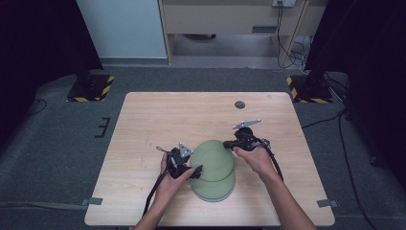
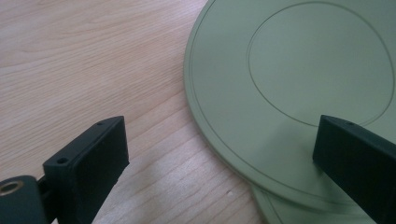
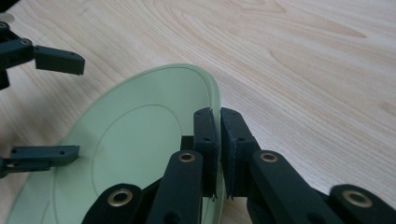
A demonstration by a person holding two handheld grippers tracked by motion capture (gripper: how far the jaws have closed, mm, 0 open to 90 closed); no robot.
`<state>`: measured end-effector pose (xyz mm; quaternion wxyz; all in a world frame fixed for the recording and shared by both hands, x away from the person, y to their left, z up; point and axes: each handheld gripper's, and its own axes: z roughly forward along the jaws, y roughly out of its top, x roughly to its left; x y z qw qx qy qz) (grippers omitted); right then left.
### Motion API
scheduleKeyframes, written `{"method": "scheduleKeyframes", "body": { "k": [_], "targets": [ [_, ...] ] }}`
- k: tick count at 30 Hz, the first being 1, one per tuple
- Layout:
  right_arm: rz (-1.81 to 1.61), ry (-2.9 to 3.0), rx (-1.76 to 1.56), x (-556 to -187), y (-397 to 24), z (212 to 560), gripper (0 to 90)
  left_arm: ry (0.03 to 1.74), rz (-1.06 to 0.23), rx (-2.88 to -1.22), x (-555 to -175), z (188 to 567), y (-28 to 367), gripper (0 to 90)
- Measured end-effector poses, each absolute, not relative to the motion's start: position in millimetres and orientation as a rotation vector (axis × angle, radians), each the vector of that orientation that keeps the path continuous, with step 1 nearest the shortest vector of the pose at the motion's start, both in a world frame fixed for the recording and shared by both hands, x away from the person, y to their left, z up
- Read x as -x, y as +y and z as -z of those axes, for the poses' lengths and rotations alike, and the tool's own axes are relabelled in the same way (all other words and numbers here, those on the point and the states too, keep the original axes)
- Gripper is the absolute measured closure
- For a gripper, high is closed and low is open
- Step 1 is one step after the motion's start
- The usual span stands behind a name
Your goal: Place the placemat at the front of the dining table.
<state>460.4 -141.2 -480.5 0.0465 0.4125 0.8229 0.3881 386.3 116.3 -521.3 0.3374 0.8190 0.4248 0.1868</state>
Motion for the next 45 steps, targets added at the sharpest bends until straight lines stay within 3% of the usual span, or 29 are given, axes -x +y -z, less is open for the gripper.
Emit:
{"method": "scheduleKeyframes", "body": {
  "k": [45],
  "targets": [
    [-1.193,2.464,-1.193,-466,-130,404,86.4,1.235,-0.537,-2.026,-384,517,189,2.9]
  ]
}}
